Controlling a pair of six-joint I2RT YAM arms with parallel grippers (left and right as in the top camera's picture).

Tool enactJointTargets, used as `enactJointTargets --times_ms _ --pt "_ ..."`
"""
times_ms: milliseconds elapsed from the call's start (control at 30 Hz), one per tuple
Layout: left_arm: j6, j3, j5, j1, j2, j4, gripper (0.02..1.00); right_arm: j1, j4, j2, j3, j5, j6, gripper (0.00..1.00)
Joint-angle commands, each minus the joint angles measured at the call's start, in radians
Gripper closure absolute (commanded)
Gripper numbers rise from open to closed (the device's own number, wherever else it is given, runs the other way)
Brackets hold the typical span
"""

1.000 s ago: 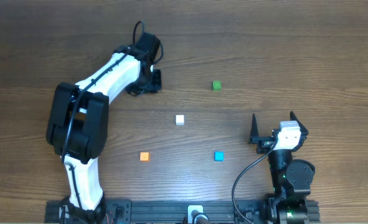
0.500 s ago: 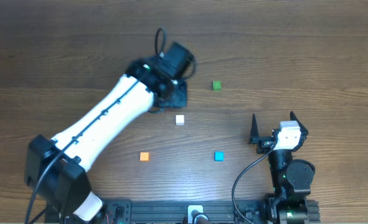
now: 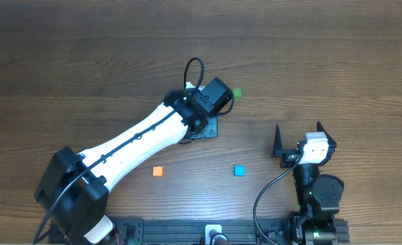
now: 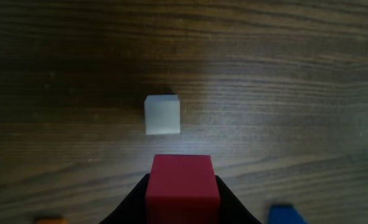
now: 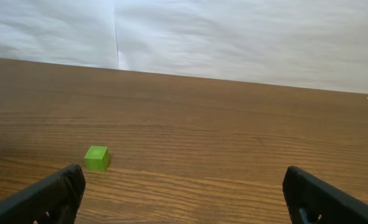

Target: Stack Cubes

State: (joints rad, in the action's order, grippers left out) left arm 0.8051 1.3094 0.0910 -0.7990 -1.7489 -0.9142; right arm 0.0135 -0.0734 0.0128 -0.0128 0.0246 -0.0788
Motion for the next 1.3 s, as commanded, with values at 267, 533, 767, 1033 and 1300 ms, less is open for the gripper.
enactJointTargets --times_ms 267,533,767,1033,1300 --pt "0.018 -0.030 0.027 0.013 -0.097 0.073 0.978 -0.006 0.002 -0.007 0.008 0.005 0.003 0.007" --pt "0.019 -0.030 0.019 0.029 -0.111 0.073 0.978 -0.006 0.002 -0.007 0.008 0.005 0.003 0.007" --pt "0.023 -0.030 0.023 0.033 -0.142 0.081 0.978 -0.006 0.002 -0.007 0.008 0.005 0.003 0.007" --pt "0.022 -0.030 0.023 0.042 -0.146 0.089 0.976 -0.006 0.002 -0.007 0.008 0.005 0.003 0.009" --pt "0.022 -0.030 0.023 0.045 -0.146 0.089 0.978 -0.006 0.002 -0.007 0.008 0.005 0.003 0.009"
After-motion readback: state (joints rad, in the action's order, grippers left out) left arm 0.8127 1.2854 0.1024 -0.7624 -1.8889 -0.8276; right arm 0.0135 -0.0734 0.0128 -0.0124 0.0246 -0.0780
